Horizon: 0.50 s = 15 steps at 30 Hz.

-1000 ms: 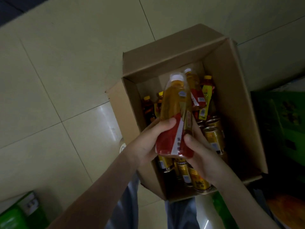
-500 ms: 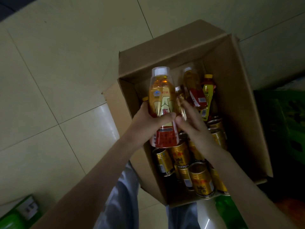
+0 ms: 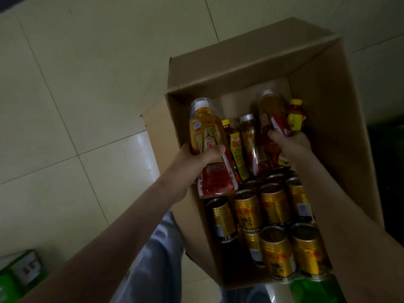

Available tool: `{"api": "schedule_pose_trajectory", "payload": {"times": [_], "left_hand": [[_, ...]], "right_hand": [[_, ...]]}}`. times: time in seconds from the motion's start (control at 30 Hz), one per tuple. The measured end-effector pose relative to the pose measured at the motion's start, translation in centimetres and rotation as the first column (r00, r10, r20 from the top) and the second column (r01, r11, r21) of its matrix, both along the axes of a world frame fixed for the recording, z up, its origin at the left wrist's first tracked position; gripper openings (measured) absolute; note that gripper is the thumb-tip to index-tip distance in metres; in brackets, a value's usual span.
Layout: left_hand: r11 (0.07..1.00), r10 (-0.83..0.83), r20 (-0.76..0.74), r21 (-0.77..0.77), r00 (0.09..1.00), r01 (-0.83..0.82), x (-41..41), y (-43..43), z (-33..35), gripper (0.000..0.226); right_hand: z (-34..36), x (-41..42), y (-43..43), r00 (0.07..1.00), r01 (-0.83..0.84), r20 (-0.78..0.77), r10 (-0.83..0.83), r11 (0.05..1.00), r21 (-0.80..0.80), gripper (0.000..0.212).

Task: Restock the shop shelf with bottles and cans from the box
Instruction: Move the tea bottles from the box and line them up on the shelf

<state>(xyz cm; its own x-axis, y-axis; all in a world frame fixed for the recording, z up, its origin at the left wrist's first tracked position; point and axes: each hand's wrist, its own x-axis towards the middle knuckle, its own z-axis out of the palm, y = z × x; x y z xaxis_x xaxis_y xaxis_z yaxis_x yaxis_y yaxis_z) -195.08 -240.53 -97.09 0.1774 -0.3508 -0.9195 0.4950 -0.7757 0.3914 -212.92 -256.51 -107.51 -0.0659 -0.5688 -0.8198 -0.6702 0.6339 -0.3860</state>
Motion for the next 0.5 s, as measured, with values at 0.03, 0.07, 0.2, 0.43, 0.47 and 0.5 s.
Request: {"api": "schedule_pose_trajectory", "payload": {"times": [0.03, 0.07, 0.2, 0.43, 0.47, 0.5], "left_hand": [[1.000, 0.011, -0.003, 0.000, 1.000, -0.011, -0.1, 0.1, 0.7, 0.036], [1.000, 0.026, -0.007, 0.000, 1.000, -0.026, -0.2, 0.2, 1.8, 0.032], [0.995, 0.087, -0.029, -0.044, 0.996, -0.088, -0.7, 0.1, 9.0, 0.049], [0.981, 0.017, 0.070, -0.194, 0.997, -0.003, -0.6, 0.6, 29.9, 0.092], [0.976, 0.007, 0.091, -0.219, 0.996, 0.013, -0.5, 1.1, 33.4, 0.086], [0.969, -0.005, 0.103, -0.245, 0.995, 0.030, -0.5, 1.7, 36.8, 0.082]], "right_hand": [[1.6, -0.1, 0.5, 0.992, 0.101, 0.076, -0.105, 0.993, 0.055, 0.037], [3.7, -0.3, 1.1, 0.969, 0.177, 0.154, -0.195, 0.976, 0.123, 0.034], [15.8, -1.8, 4.2, 0.849, 0.201, 0.404, -0.342, 0.914, 0.352, 0.061], [38.8, -1.9, 9.0, 0.691, 0.019, 0.668, -0.275, 0.931, 0.364, 0.094], [42.1, -1.7, 9.5, 0.684, -0.007, 0.689, -0.242, 0.942, 0.337, 0.095], [45.2, -1.7, 9.9, 0.680, -0.042, 0.708, -0.192, 0.954, 0.298, 0.095]]}}
